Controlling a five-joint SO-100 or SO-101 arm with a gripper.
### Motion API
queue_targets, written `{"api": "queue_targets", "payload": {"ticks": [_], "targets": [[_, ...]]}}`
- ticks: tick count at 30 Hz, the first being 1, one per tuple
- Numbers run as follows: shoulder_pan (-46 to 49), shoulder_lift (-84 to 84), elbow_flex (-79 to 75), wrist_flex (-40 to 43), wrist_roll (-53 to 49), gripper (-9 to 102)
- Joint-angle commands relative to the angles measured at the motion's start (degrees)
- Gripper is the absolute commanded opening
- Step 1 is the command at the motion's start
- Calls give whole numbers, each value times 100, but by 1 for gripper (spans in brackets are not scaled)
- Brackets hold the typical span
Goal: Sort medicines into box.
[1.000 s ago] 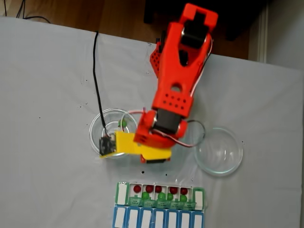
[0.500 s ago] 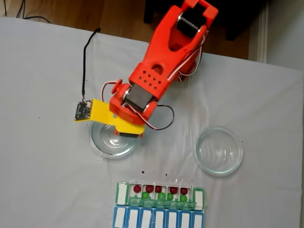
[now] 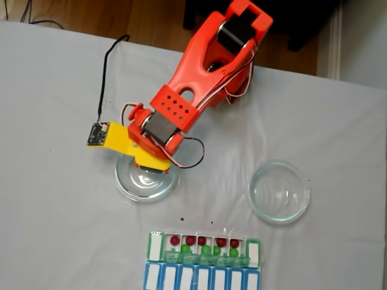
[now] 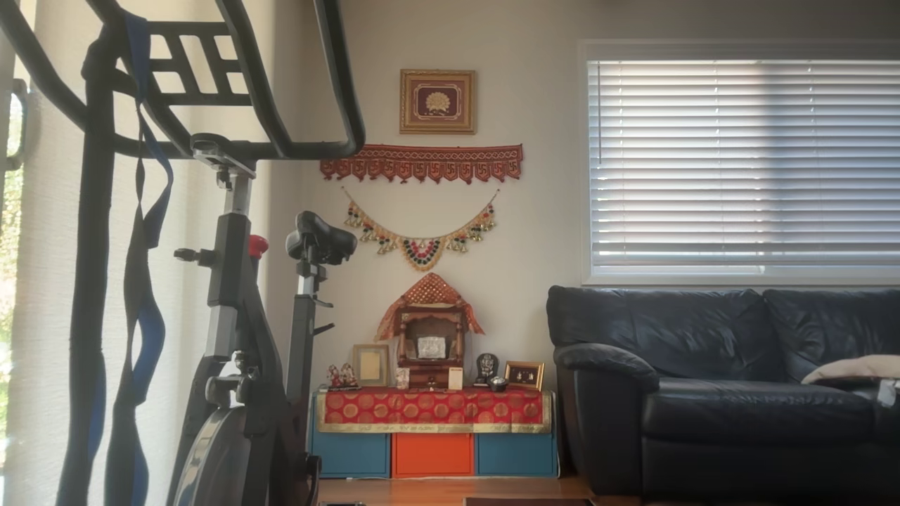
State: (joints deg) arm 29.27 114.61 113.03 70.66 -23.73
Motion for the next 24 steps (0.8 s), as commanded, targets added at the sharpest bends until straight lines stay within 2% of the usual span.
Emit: {"api": "queue_targets", "payload": {"ticks": [1,3,8,24], "targets": [[18,9,-141,-70,26,2],[18,132,9,-202,62,8],[26,193,88,-246,35,13],[9,-9,352,-387,114,18]]}}
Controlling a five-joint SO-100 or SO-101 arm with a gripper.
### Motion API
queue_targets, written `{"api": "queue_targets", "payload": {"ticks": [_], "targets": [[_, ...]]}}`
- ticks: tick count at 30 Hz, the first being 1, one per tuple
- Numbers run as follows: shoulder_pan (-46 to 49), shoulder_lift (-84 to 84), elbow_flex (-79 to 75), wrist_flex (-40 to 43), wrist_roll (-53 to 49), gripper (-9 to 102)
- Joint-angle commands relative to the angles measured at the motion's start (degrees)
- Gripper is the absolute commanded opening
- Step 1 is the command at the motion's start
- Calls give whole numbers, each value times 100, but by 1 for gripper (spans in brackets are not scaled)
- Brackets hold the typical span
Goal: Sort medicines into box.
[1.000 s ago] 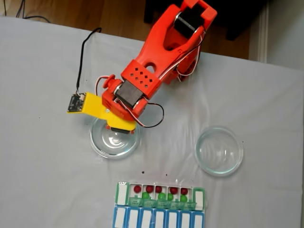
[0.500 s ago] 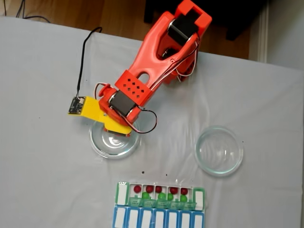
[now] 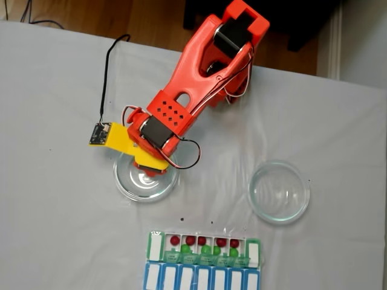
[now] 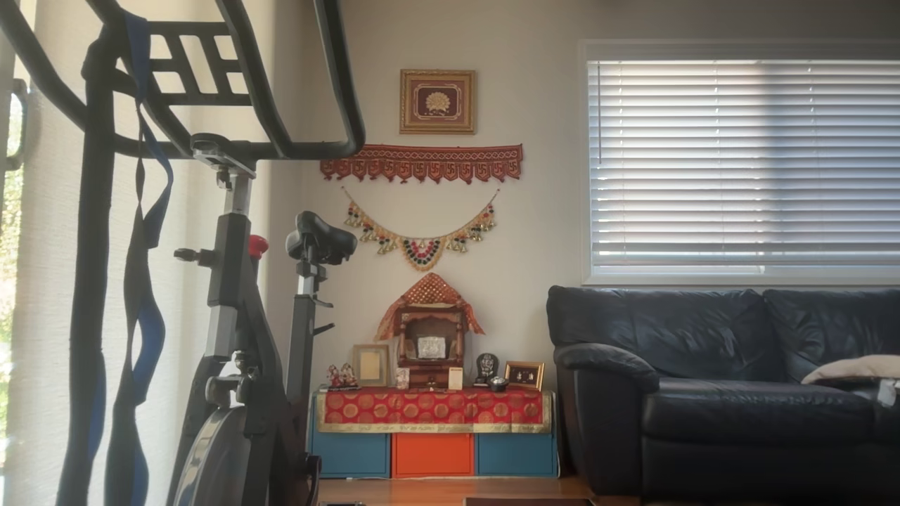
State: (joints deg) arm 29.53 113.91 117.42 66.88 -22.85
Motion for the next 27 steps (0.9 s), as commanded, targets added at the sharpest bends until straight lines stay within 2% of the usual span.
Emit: {"api": "queue_targets", "payload": {"ticks": [1,10,18,27], "targets": [[-18,35,-97,-9,18,18],[-70,-554,-431,185,229,22],[-123,-1406,-1406,782,563,25],[0,-1310,-1600,703,659,25]]}}
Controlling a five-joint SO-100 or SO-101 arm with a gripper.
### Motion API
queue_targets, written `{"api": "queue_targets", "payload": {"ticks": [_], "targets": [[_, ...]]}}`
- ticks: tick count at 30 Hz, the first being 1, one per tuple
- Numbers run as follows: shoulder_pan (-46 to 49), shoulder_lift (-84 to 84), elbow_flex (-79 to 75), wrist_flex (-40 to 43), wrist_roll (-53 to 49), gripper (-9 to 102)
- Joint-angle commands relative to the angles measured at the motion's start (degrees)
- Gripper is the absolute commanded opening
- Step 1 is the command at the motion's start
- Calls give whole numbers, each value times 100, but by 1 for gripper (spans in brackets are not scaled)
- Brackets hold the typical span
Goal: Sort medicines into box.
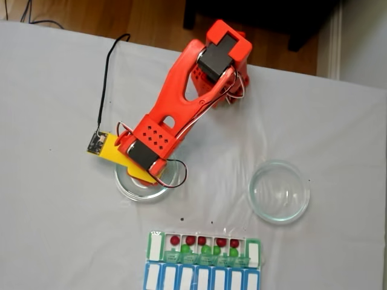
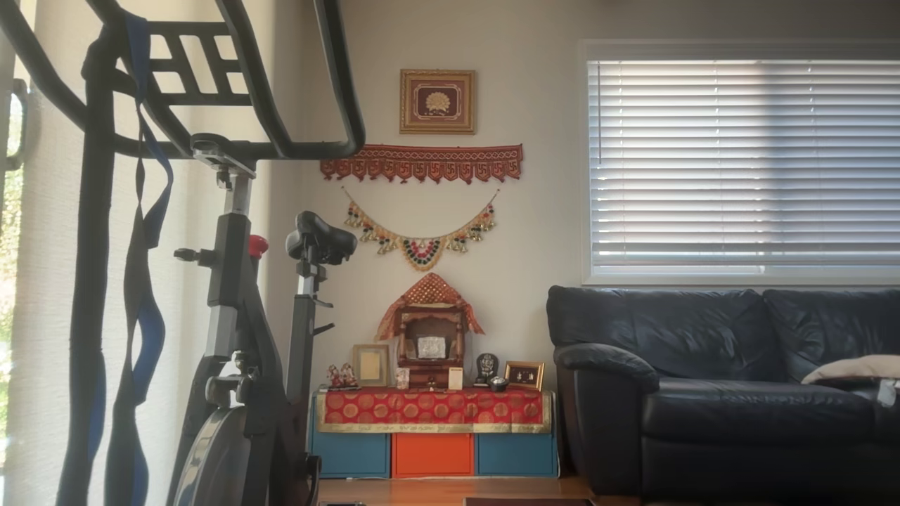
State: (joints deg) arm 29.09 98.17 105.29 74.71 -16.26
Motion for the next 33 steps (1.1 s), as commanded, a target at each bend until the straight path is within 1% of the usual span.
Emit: {"api": "queue_targets", "payload": {"ticks": [1,9,16,26,29,33], "targets": [[70,316,-378,-105,-18,24],[167,791,-202,-255,-519,24],[149,1521,396,-914,-1380,24],[193,1274,396,-1178,-1679,24],[202,1213,519,-1433,-1854,23],[211,1793,1318,-2329,-1960,20]]}}
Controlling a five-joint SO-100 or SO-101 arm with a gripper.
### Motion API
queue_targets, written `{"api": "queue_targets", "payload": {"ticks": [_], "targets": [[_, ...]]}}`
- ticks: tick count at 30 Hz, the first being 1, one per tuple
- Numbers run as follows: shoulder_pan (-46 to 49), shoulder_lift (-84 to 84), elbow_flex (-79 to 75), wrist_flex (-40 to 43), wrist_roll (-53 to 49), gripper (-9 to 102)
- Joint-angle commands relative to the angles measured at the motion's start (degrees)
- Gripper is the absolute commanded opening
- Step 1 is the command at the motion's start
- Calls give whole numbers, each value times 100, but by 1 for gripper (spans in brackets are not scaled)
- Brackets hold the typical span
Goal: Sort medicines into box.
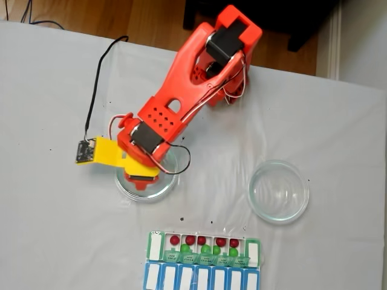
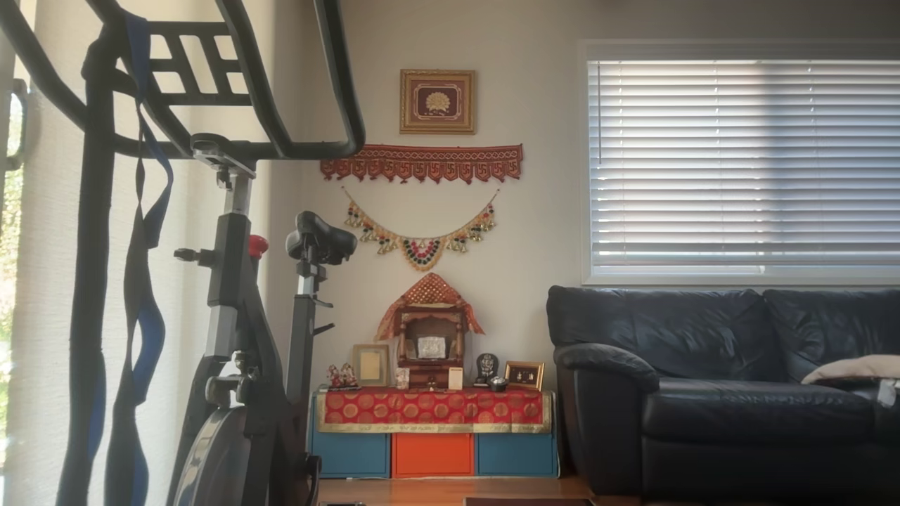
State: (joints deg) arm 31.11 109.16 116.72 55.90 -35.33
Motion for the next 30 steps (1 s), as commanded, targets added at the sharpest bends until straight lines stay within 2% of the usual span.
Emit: {"api": "queue_targets", "payload": {"ticks": [1,5,17,24,30], "targets": [[18,826,369,-615,-62,19],[62,1239,976,-1178,-158,17],[264,2127,1881,-1942,-97,18],[360,2285,2074,-1942,-97,18],[369,1723,1441,-1389,229,19]]}}
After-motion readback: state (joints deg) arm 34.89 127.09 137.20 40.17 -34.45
